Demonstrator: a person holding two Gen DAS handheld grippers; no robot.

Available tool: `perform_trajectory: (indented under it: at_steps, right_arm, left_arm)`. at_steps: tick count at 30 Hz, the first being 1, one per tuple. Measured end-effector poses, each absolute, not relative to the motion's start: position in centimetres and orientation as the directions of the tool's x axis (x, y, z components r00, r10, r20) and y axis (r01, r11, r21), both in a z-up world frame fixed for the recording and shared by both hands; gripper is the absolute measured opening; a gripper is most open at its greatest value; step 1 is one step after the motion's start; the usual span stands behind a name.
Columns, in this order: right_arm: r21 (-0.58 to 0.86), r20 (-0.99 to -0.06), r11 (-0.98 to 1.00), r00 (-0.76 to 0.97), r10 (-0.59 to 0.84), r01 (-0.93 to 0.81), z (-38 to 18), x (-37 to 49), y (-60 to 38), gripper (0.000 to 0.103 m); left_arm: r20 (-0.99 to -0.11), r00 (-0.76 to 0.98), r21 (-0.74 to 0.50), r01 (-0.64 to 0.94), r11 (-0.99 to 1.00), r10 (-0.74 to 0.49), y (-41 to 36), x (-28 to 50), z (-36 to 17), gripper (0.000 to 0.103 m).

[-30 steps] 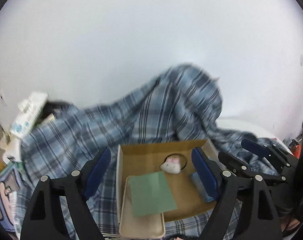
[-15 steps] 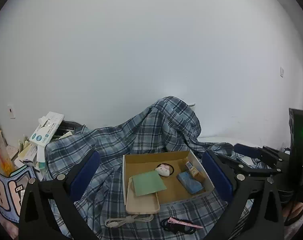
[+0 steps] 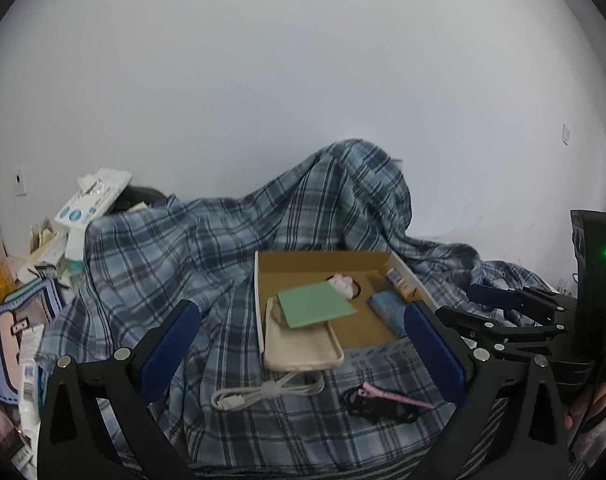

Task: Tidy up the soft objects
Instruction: 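Open the right gripper while the left lays the green card on the phone case, then grasp the pink hair clip and black cord with the right gripper while the left grasps the white cable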

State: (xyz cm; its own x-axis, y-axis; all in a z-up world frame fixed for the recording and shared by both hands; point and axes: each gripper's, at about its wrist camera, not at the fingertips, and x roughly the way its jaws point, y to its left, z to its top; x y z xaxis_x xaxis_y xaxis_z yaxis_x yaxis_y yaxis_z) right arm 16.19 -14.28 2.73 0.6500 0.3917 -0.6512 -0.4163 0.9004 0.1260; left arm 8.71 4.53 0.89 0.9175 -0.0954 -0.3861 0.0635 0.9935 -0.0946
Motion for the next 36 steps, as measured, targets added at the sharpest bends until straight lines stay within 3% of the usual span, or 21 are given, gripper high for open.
perform_trajectory:
  at_steps: [5, 8, 12, 19, 24, 31, 36]
  right_arm:
    - [0.115, -0.676, 0.894, 0.626, 0.39, -0.434, 1.1, 16.3, -13.8, 0.065]
    - [0.128, -0.693, 0.887, 0.6, 0.401, -0.444, 0.3, 16.4, -13.6, 0.065]
    - [0.126, -0.71, 0.881, 0.579, 0.401, -0.455, -0.5, 16.5, -13.3, 0.065]
    - [0.157, -0.74, 0.844, 0.506, 0.444, -0.512, -2.3, 16.6, -12.0, 0.065]
    - [0.175, -0.755, 0.804, 0.447, 0.48, -0.568, -3.3, 16.5, -11.0, 0.065]
    - [0.132, -0.797, 0.779, 0.402, 0.451, -0.613, -4.6, 16.3, -9.3, 0.052]
    - [0.133, -0.817, 0.761, 0.365, 0.447, -0.636, -5.3, 16.4, -8.7, 0.043]
  left_arm:
    - [-0.413, 0.902, -0.113, 0.086, 0.99, -0.126, 5.0, 9.3, -1.3, 0.103]
    - [-0.434, 0.898, -0.03, 0.068, 0.997, -0.074, 4.2, 9.7, -2.4, 0.103]
    - [-0.441, 0.892, -0.018, 0.1, 0.995, -0.098, 3.4, 9.5, -2.8, 0.103]
    - [-0.439, 0.891, -0.041, 0.109, 0.993, -0.116, 3.6, 9.4, -2.6, 0.103]
    - [-0.487, 0.861, -0.092, 0.118, 0.989, -0.148, 5.2, 9.6, -3.0, 0.103]
    - [-0.547, 0.824, -0.049, 0.145, 0.988, -0.148, 7.2, 10.8, -3.6, 0.103]
    - [-0.559, 0.81, -0.111, 0.135, 0.985, -0.174, 8.2, 11.3, -4.8, 0.103]
